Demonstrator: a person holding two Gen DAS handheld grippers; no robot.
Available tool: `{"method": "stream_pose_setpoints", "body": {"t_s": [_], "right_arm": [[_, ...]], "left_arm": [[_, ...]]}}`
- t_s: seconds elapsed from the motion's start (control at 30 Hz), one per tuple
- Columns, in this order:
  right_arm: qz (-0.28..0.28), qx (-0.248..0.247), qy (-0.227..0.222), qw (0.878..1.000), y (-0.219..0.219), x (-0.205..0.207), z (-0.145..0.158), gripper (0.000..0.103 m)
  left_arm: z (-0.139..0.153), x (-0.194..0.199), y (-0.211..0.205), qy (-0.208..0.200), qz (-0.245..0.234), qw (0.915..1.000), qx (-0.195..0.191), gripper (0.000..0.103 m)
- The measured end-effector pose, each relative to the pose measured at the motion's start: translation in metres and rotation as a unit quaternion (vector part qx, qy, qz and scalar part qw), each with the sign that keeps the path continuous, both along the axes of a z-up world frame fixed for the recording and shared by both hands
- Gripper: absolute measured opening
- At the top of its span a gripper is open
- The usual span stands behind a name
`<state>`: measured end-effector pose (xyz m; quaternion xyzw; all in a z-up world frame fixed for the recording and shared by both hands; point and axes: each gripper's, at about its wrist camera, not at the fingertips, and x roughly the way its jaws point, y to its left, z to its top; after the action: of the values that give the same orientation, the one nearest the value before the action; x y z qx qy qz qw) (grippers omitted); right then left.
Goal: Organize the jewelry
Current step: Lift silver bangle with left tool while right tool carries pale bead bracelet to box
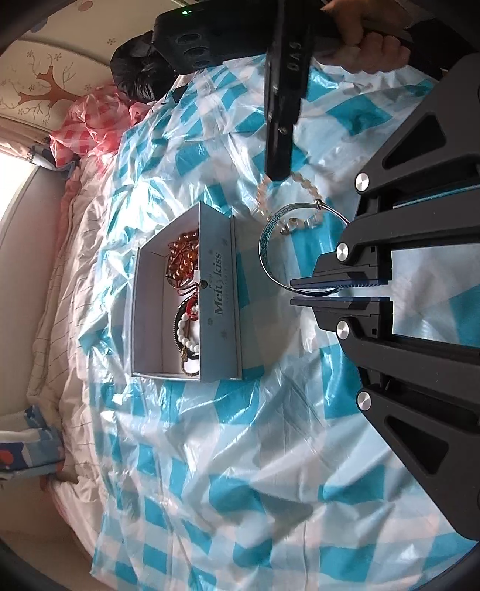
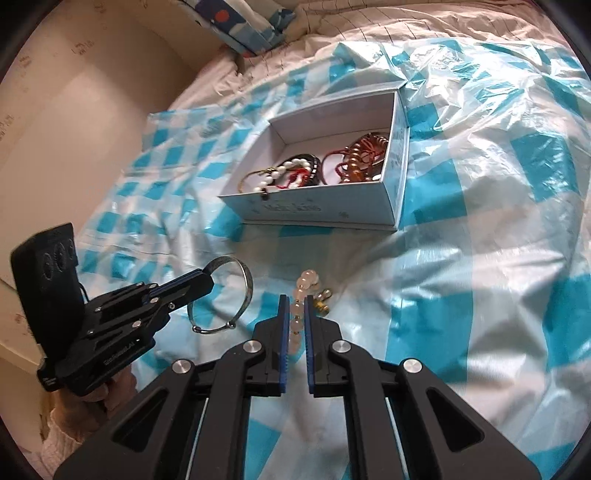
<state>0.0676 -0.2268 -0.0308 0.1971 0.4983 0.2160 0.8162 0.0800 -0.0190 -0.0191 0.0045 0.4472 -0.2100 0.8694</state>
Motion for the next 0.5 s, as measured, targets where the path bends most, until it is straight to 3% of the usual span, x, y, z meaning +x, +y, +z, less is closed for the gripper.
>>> {"method": "stream_pose_setpoints", "body": {"t_s": [0.5], "right_arm": [[-0.024,0.090,-0.054,0.994,-0.023,-0.018,0.048,0.008]], "left_arm": [[0.031,-0.003,0.007,-0.029,0.009,0.9985,-0.046,0.003]]}}
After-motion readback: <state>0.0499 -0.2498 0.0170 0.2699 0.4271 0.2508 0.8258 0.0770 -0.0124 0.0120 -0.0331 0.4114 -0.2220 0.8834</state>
